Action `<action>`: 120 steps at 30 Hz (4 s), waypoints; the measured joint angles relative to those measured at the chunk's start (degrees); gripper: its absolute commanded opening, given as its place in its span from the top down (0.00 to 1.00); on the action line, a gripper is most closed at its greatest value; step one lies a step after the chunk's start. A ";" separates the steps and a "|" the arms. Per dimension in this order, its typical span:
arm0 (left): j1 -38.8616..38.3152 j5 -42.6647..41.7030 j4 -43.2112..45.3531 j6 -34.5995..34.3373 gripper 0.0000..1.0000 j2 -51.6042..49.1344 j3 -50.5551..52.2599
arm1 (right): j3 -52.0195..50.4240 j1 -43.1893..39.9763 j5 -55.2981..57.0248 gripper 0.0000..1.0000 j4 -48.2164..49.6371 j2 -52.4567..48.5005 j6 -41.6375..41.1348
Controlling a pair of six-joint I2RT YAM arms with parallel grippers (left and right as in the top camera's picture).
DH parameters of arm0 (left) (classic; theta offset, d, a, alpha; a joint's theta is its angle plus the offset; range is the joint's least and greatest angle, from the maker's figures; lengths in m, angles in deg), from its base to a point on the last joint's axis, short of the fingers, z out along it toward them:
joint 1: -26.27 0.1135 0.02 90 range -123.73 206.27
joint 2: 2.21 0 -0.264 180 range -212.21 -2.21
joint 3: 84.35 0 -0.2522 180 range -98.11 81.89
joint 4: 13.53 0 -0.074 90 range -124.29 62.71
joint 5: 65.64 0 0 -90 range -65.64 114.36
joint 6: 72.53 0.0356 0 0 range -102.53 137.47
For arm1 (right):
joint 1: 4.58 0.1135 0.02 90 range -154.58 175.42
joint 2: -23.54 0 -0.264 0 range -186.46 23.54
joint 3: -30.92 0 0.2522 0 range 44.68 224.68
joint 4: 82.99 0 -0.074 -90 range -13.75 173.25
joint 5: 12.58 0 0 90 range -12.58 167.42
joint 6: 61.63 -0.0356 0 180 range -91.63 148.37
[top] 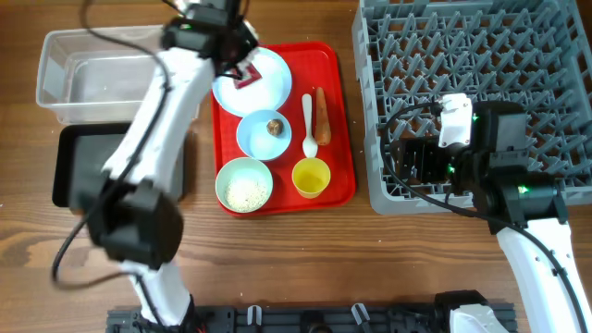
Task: Sort waste into correct bins and load items into the dishwasher rack
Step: 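Reach left gripper to white plate and grasp red wrapper and tissue, then carry wrapper and tissue with left gripper into clear plastic bin, then grasp light-blue bowl rim with left gripper, then tip light-blue bowl over black tray with left gripper, dumping scrap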
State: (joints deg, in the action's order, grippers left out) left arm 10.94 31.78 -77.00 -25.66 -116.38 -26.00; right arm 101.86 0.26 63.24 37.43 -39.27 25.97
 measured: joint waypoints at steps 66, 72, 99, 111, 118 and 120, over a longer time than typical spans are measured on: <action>-12.35 -11.06 3.10 34.58 0.32 8.02 25.33 | 0.00 0.00 -0.39 0.01 0.68 -0.26 -4.31; -13.53 -10.27 5.03 35.04 0.57 1.62 25.57 | 0.00 0.00 -0.39 0.02 -0.28 -0.26 -4.31; -13.94 -9.27 -1.05 29.64 0.96 1.36 18.84 | 0.00 0.00 -0.39 0.02 -0.44 -0.26 -4.48; 17.88 -23.04 -22.99 26.77 0.96 20.61 18.49 | 0.00 0.00 -0.39 0.02 -0.44 -0.26 -4.48; 41.90 -46.38 -5.44 36.46 0.96 20.63 32.52 | 0.00 0.00 -0.39 0.02 -0.46 -0.26 -4.48; 46.62 -51.82 -1.49 37.03 0.96 20.50 35.26 | 0.00 0.00 -0.39 0.02 -0.50 -0.26 -4.48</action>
State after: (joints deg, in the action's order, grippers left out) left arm 57.56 -20.04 -78.49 11.37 -95.88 9.25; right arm 101.86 0.26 62.85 36.93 -39.53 21.49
